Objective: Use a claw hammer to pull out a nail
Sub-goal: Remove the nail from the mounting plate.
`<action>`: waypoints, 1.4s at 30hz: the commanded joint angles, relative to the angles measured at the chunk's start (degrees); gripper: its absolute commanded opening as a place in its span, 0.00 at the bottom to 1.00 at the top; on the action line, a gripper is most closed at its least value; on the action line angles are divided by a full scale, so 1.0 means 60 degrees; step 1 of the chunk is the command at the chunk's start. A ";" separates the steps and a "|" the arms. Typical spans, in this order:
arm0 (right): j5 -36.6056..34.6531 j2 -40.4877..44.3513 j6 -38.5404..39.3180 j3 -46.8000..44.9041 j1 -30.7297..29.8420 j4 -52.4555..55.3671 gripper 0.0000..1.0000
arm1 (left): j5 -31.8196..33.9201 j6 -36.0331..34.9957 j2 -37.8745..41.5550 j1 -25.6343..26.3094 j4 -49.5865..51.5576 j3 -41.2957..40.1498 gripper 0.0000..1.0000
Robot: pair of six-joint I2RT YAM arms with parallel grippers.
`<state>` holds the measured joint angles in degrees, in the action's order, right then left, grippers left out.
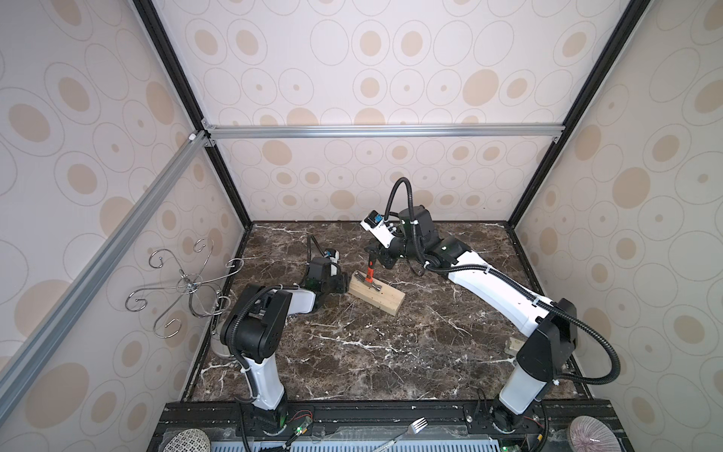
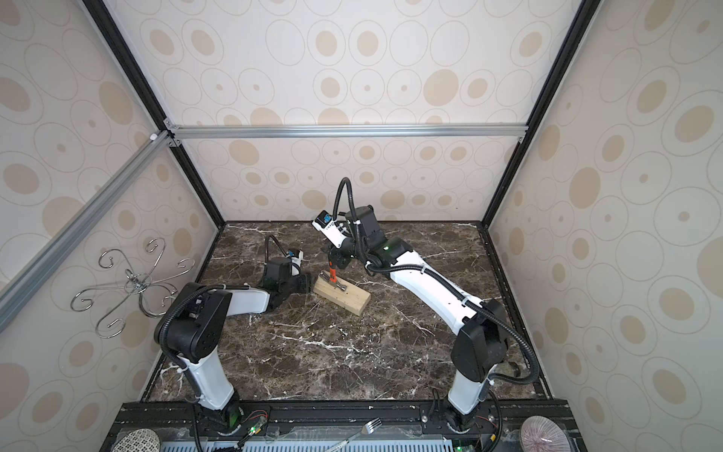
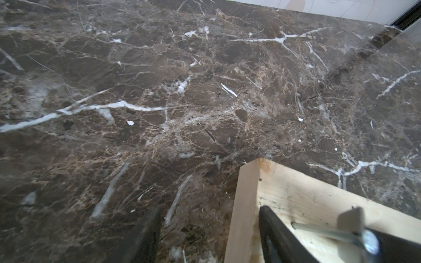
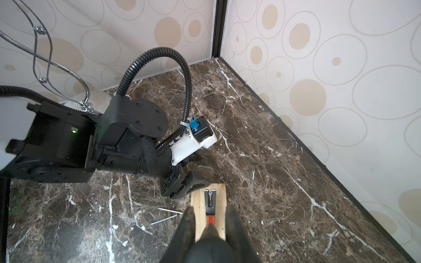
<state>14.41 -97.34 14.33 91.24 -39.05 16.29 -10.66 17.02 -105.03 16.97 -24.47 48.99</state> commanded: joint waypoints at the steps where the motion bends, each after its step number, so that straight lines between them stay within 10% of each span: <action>1: 0.0072 0.0520 -0.0339 -0.1057 0.0002 -0.1778 0.00 | -0.0161 0.0057 -0.0413 -0.0067 0.0862 0.0278 0.67; 27: 0.0081 0.2365 -0.1562 -0.6779 0.0006 -0.7872 0.00 | -0.1232 -0.0348 -0.1175 -0.0140 0.2074 0.0712 0.66; 42: 0.0169 0.2245 -0.1538 -0.6994 0.0037 -0.8245 0.00 | -0.2954 -0.1886 0.0157 -0.0112 0.2788 0.0995 0.68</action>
<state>14.52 -82.35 6.79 51.86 -38.92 -36.38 -24.29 8.93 -105.93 16.45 -10.74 53.74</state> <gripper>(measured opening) 0.221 0.675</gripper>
